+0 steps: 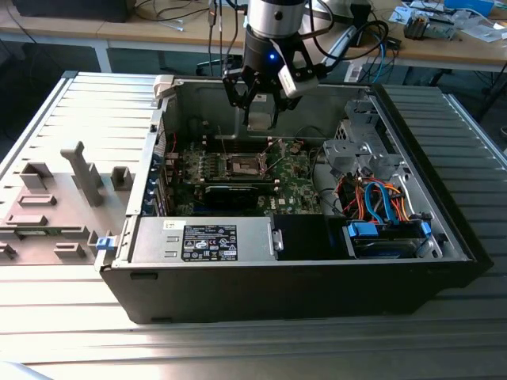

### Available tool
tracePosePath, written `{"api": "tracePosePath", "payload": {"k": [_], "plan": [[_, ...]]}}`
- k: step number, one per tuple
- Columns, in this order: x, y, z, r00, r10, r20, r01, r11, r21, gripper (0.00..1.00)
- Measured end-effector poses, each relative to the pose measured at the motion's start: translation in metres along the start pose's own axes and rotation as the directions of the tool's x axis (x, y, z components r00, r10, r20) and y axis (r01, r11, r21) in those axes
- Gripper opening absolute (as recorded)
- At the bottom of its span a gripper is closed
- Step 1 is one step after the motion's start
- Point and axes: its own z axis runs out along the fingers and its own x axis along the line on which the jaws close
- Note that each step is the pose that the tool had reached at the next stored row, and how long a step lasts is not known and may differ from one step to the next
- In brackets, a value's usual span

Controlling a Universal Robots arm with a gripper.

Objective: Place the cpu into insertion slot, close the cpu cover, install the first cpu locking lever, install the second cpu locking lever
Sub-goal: 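Place the cpu into insertion slot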

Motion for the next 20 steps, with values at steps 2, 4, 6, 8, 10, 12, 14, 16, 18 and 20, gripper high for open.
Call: {"api": "tracePosePath", "payload": {"k": [2, 4, 6, 8, 10, 12, 14, 16, 18, 20], "plan": [[0.0, 0.0, 0.0007, 1.0, 0.0, 0.0, 0.0, 1.0, 0.0002, 0.54], [0.0, -0.0001, 0.0015, 1.0, 0.0, 0.0, 0.0, 1.0, 0.0006, 0.54], [0.0, -0.0002, 0.002, 1.0, 0.0, 0.0001, 0.0, 1.0, 0.0009, 0.54], [-0.0001, -0.0002, 0.0026, 1.0, 0.0, 0.0001, 0.0, 1.0, 0.0014, 0.54], [-0.0001, -0.0003, 0.0031, 1.0, 0.0, 0.0001, 0.0, 1.0, 0.0019, 0.54], [-0.0001, -0.0003, 0.0036, 1.0, 0.0, 0.0001, 0.0, 1.0, 0.0023, 0.54], [-0.0001, -0.0003, 0.0041, 1.0, 0.0, 0.0001, 0.0, 1.0, 0.0028, 0.54], [-0.0001, -0.0004, 0.0046, 1.0, 0.0, 0.0001, 0.0, 1.0, 0.0032, 0.54], [-0.0001, -0.0004, 0.0054, 1.0, 0.0, 0.0001, 0.0, 1.0, 0.004, 0.54], [-0.0001, -0.0005, 0.0059, 1.0, 0.0, 0.0002, 0.0, 1.0, 0.0043, 0.54]]}}
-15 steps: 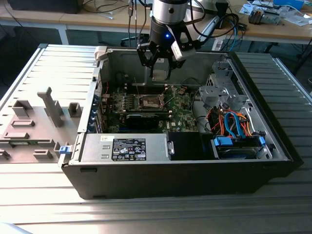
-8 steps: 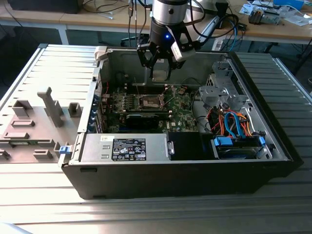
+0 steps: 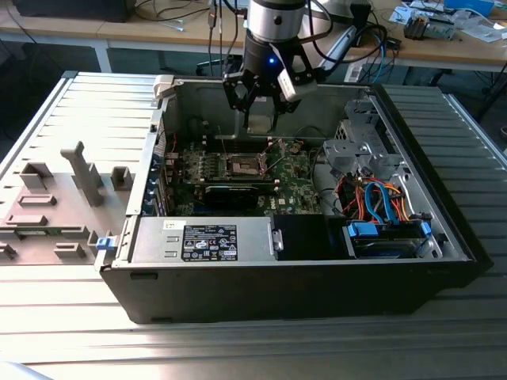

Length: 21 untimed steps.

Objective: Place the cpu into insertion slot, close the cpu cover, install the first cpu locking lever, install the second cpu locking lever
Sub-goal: 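Place the cpu into insertion slot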

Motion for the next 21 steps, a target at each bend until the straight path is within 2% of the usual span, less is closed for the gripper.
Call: {"api": "tracePosePath", "payload": {"k": [21], "plan": [[-0.0001, -0.0005, 0.0067, 1.0, 0.0, 0.0001, 0.0, 1.0, 0.0042, 0.54]]}}
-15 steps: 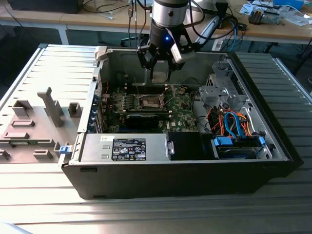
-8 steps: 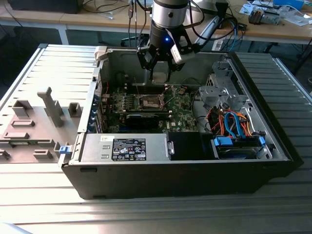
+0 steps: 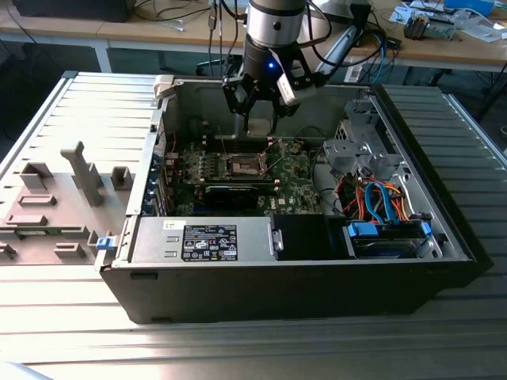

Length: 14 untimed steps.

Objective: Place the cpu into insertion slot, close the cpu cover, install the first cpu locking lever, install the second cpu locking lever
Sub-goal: 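Place the cpu into insertion slot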

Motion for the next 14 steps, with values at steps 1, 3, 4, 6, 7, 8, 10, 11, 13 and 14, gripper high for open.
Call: {"api": "tracePosePath", "payload": {"k": [1, 3, 4, 6, 7, 8, 10, 11, 13, 14], "plan": [[0.0, 0.0, 0.0003, 1.0, 0.0, 0.0, 0.0, 1.0, 0.0002, 0.54], [0.0, -0.0001, 0.0008, 1.0, 0.0, 0.0, 0.0, 1.0, 0.0007, 0.54], [0.0, -0.0001, 0.0011, 1.0, 0.0, 0.0, 0.0, 1.0, 0.001, 0.54], [0.0, -0.0001, 0.0017, 1.0, 0.0, 0.0, 0.0, 1.0, 0.0015, 0.54], [0.0, -0.0001, 0.0019, 1.0, 0.0, 0.0001, 0.0, 1.0, 0.0017, 0.54], [0.0, -0.0002, 0.0023, 1.0, 0.0, 0.0001, 0.0, 1.0, 0.0021, 0.54], [-0.0001, -0.0002, 0.0031, 1.0, 0.0, 0.0001, 0.0, 1.0, 0.0025, 0.54], [-0.0001, -0.0002, 0.0033, 1.0, 0.0, 0.0001, 0.0, 1.0, 0.0026, 0.54], [-0.0001, -0.0003, 0.0039, 1.0, 0.0, 0.0001, 0.0, 1.0, 0.003, 0.54], [-0.0001, -0.0003, 0.0042, 1.0, 0.0, 0.0001, 0.0, 1.0, 0.0031, 0.54]]}}
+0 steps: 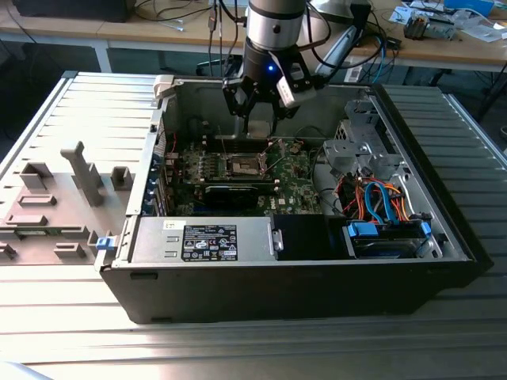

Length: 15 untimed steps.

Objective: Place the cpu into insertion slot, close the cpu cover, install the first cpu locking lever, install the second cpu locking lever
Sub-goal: 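Place the cpu into insertion slot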

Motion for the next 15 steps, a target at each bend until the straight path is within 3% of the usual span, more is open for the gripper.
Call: {"api": "tracePosePath", "payload": {"k": [15], "plan": [[-0.0001, -0.0003, 0.0043, 1.0, 0.0, 0.0, 0.0, 1.0, 0.0014, 0.54]]}}
